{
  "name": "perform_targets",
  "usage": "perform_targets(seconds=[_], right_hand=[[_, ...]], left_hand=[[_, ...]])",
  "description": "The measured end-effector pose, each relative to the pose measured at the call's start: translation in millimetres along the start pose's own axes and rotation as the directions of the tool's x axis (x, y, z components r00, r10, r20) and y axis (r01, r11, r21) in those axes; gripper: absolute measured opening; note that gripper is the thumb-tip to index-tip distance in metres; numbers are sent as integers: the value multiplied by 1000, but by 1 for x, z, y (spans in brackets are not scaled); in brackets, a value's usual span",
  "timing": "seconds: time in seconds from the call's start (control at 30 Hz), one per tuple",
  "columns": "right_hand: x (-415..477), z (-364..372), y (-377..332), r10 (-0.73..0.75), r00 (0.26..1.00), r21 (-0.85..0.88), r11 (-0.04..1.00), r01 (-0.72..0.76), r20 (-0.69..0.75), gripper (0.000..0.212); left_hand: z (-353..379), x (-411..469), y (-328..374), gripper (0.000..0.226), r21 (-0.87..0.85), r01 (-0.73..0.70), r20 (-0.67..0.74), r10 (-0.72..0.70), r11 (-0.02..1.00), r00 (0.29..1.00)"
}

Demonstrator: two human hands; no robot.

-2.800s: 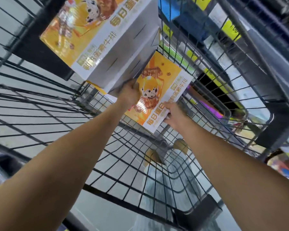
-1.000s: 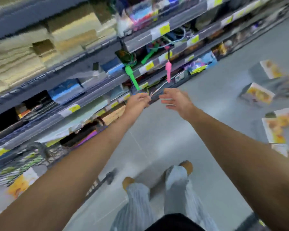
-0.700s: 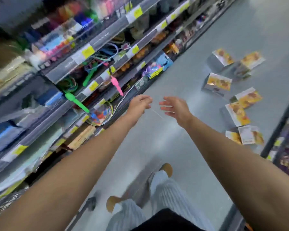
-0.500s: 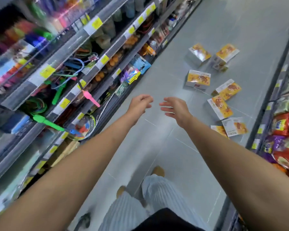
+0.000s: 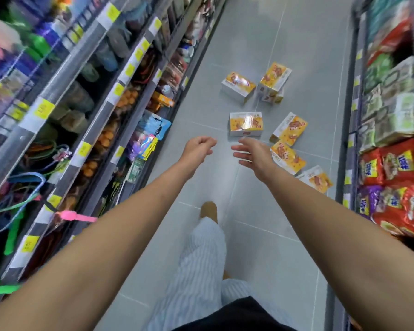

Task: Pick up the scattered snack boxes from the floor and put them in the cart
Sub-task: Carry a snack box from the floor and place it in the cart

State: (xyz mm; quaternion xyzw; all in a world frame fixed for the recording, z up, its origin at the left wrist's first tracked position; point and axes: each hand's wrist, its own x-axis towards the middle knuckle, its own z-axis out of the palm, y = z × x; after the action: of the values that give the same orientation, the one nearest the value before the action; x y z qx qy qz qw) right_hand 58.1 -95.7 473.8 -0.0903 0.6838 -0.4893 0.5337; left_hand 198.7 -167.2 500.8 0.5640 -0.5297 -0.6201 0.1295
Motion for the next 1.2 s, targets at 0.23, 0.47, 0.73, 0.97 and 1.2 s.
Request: perform_targets(seconds=[0.23,0.47,0.73,0.97,1.2], right_hand=[[106,-15,-76,35,994,49,998,-30,-106,16],[196,-34,-142,73,976,118,992,-49,-204,14],[293,-70,-202,141,959,182,978,-97,-247,11],[399,-99,-252,229,944,190,964,-186,-237,10],[493,-117,-240,310,909,186,946,-266,-278,12]], left_hand=[[28,121,81,9,74,-39,97,32,997,995],[55,226,153,32,110,-47,158,29,993,987],[96,337,207,38,164,23,189,-54,986,980],[145,443,236,55,185,160,176,-192,970,965],[170,538,215,58,186,250,134,-276,950,952]])
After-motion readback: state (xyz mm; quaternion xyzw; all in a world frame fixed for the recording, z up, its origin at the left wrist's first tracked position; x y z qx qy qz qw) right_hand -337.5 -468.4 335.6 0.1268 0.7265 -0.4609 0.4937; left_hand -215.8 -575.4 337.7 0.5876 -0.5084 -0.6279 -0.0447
